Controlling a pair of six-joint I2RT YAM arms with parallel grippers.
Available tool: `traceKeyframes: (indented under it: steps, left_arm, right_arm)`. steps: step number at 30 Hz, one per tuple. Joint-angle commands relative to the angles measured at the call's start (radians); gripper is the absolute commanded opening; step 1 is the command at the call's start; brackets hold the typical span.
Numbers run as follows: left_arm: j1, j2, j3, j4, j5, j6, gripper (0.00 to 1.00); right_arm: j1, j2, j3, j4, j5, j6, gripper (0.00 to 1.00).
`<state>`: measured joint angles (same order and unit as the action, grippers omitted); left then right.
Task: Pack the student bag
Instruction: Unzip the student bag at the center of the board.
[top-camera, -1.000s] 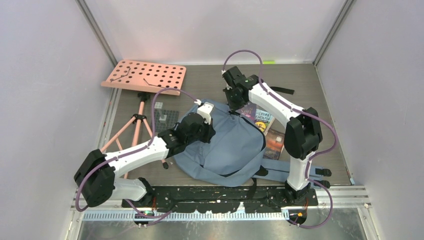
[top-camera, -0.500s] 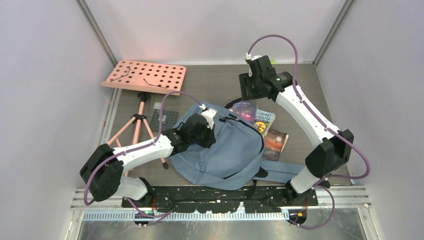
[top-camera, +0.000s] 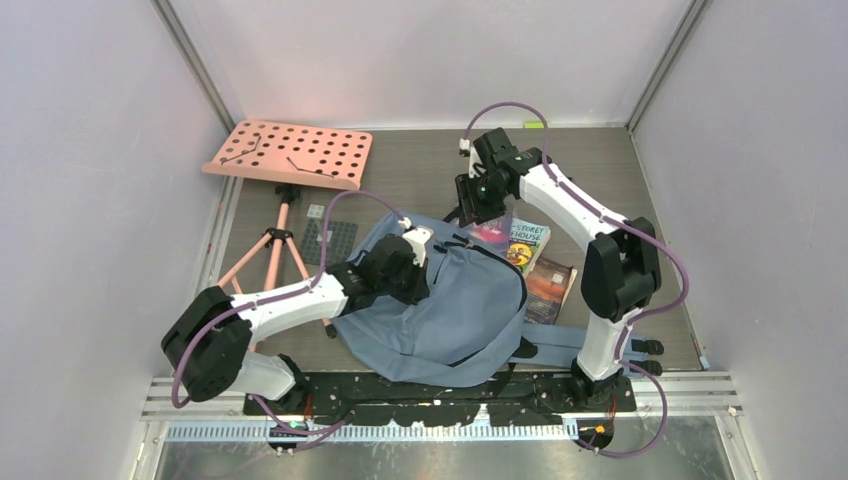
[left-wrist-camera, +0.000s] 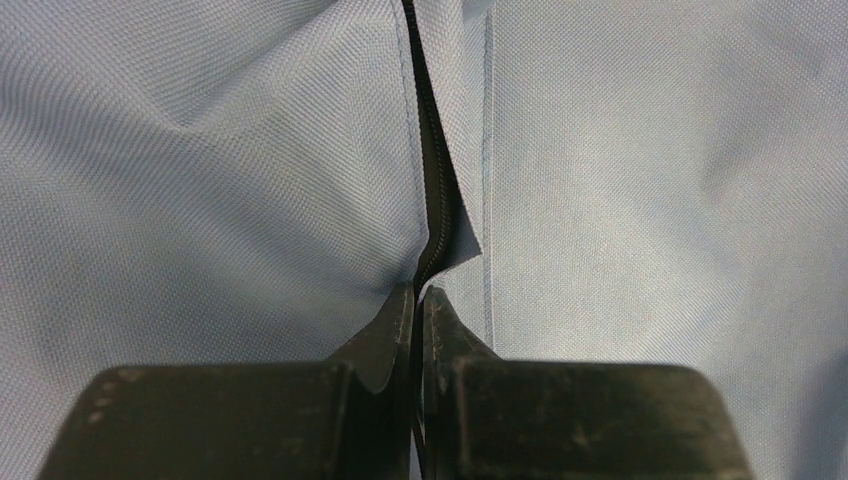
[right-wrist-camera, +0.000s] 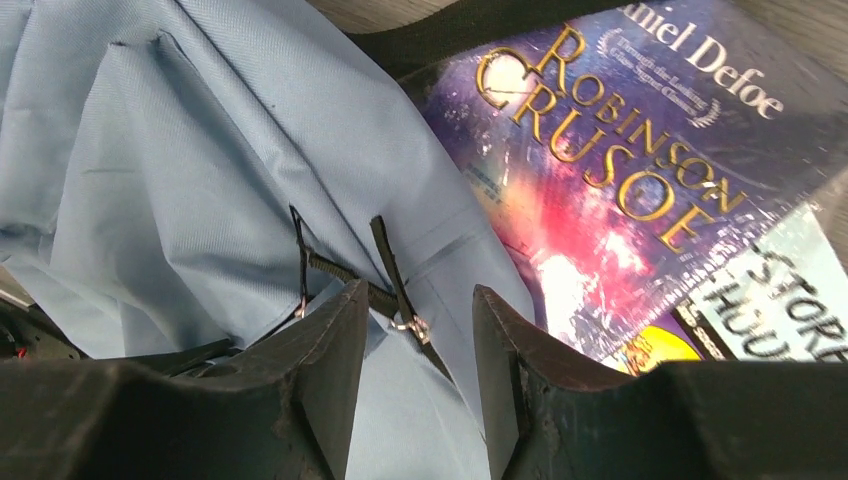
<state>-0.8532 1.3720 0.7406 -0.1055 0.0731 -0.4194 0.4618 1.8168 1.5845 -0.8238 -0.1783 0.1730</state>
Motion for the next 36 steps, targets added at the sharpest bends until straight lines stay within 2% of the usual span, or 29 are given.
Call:
traceKeyframes:
  steps: [1, 7, 13, 28, 31, 36]
  left_arm:
    - [-0.001, 0.002, -0.024, -0.006, 0.033, -0.020, 0.00]
    - [-0.001, 0.008, -0.024, -0.005, 0.037, -0.022, 0.00]
    - [-0.001, 0.011, -0.023, -0.005, 0.041, -0.024, 0.00]
    - [-0.001, -0.002, -0.022, -0.014, 0.031, -0.025, 0.00]
    - [-0.001, -0.002, -0.023, -0.012, 0.031, -0.025, 0.00]
    - [-0.002, -0.004, -0.023, -0.013, 0.030, -0.025, 0.00]
  right_arm:
    - [0.001, 0.042, 0.063, 0.012, -0.083, -0.019, 0.48]
    - [0.001, 0.100, 0.073, 0.008, -0.101, -0.024, 0.46]
    - [0.001, 0.129, 0.090, 0.001, -0.138, -0.025, 0.38]
    - [0.004, 0.182, 0.096, -0.036, -0.205, -0.045, 0.34]
    - [0.005, 0.186, 0.098, -0.036, -0.207, -0.047, 0.29]
    - [0.005, 0.181, 0.101, -0.031, -0.211, -0.045, 0.05]
